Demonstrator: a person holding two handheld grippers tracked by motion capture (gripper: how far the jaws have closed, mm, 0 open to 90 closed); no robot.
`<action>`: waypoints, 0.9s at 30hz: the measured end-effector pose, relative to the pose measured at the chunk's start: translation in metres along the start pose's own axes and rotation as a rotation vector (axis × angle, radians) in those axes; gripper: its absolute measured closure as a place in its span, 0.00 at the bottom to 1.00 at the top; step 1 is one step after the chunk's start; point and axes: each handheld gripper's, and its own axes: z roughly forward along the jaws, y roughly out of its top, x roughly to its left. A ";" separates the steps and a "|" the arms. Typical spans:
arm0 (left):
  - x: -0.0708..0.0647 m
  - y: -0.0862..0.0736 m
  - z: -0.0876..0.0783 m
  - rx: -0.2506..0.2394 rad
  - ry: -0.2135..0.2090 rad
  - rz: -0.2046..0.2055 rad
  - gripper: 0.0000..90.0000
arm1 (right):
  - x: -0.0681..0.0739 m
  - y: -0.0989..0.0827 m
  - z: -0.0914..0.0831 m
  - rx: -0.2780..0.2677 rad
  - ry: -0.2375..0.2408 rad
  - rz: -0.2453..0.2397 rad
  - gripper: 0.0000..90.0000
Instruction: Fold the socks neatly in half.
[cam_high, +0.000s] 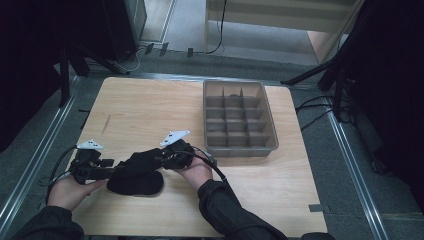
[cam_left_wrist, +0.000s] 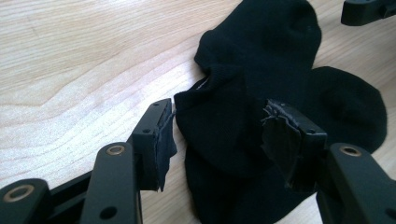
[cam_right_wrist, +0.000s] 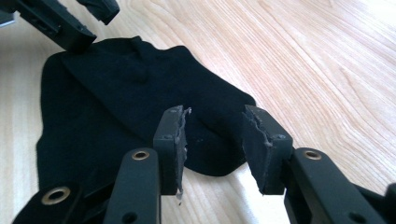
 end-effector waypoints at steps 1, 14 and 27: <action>0.000 0.000 0.001 0.000 0.001 -0.003 0.47 | -0.001 0.000 0.001 -0.005 0.001 0.004 0.66; 0.004 0.001 0.016 0.044 0.001 0.005 0.48 | -0.003 -0.001 0.016 -0.003 -0.014 0.017 0.64; 0.006 0.002 0.024 0.075 0.003 0.025 0.67 | -0.004 -0.004 0.032 0.039 -0.033 0.036 0.73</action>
